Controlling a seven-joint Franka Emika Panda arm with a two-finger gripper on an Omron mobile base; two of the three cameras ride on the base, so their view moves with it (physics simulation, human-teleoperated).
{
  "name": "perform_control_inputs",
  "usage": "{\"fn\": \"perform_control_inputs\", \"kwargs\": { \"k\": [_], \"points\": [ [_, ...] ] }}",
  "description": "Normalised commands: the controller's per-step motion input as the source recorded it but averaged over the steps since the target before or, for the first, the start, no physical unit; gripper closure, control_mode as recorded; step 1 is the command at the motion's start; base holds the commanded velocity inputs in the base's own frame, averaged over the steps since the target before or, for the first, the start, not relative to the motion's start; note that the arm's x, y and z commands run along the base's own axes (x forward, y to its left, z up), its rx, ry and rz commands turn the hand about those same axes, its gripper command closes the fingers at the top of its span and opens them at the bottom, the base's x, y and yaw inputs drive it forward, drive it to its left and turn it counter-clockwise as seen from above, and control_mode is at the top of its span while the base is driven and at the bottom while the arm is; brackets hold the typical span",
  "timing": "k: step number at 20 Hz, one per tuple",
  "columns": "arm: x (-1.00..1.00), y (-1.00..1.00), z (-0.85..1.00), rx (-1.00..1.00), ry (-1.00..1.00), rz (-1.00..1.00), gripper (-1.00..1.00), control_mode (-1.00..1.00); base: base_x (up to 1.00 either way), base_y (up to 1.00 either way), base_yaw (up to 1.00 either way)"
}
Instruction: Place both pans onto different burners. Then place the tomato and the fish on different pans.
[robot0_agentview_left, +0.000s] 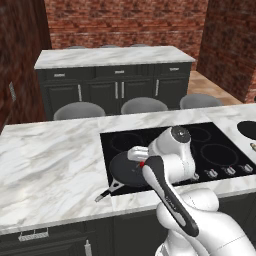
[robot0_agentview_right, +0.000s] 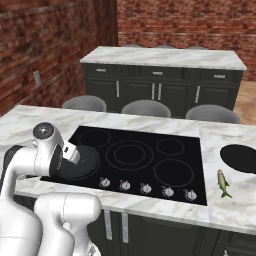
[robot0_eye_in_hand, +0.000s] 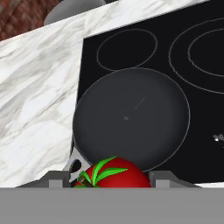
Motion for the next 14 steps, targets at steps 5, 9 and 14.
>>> {"fn": "perform_control_inputs", "kwargs": {
  "k": [5, 9, 14],
  "points": [
    [0.01, -0.08, -0.34, -0.05, 0.0, 0.0, 1.0, -1.0, 0.0, 0.0, 0.0],
    [0.07, -0.06, -0.27, -0.05, 0.0, 0.0, 1.0, -1.0, 0.0, 0.0, 0.0],
    [0.15, -0.11, -0.27, -0.01, 0.0, 0.0, 1.0, -1.0, 0.0, 0.0, 0.0]
  ]
}}
